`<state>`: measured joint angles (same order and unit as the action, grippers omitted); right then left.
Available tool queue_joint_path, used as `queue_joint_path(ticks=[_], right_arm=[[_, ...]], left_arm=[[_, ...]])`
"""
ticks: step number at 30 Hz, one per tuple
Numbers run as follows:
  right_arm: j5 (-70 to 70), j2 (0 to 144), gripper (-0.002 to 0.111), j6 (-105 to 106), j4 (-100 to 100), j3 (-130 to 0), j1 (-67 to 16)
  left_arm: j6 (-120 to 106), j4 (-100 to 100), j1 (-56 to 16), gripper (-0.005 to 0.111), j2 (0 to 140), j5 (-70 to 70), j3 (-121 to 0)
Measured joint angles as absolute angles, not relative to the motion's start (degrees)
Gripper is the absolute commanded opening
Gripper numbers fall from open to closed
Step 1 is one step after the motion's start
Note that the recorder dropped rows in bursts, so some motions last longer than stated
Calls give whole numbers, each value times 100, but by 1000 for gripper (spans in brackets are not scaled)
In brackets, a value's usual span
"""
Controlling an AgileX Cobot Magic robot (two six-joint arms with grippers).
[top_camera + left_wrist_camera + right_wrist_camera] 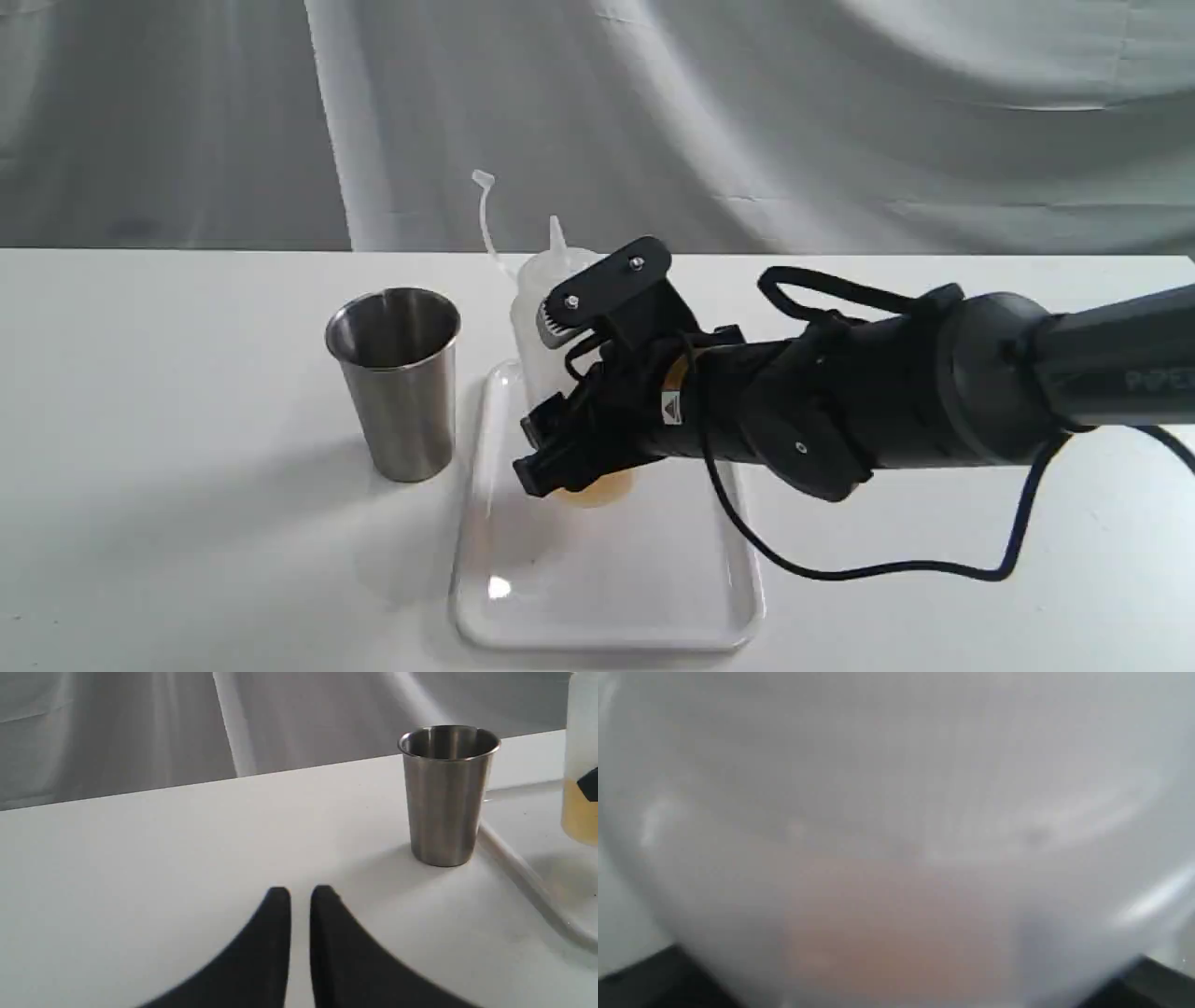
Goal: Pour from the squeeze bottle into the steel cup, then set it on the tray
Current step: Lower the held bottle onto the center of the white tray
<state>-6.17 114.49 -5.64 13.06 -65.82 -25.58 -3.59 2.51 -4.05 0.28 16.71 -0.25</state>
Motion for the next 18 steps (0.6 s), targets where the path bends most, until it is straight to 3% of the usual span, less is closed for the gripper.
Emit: queue_joint_path(ticks=[18], right_arm=[[-629, 11633, 54, -229, 841, -6582, -2558]], left_arm=[[-359, 250, -405, 8, 28, 1671, -26]])
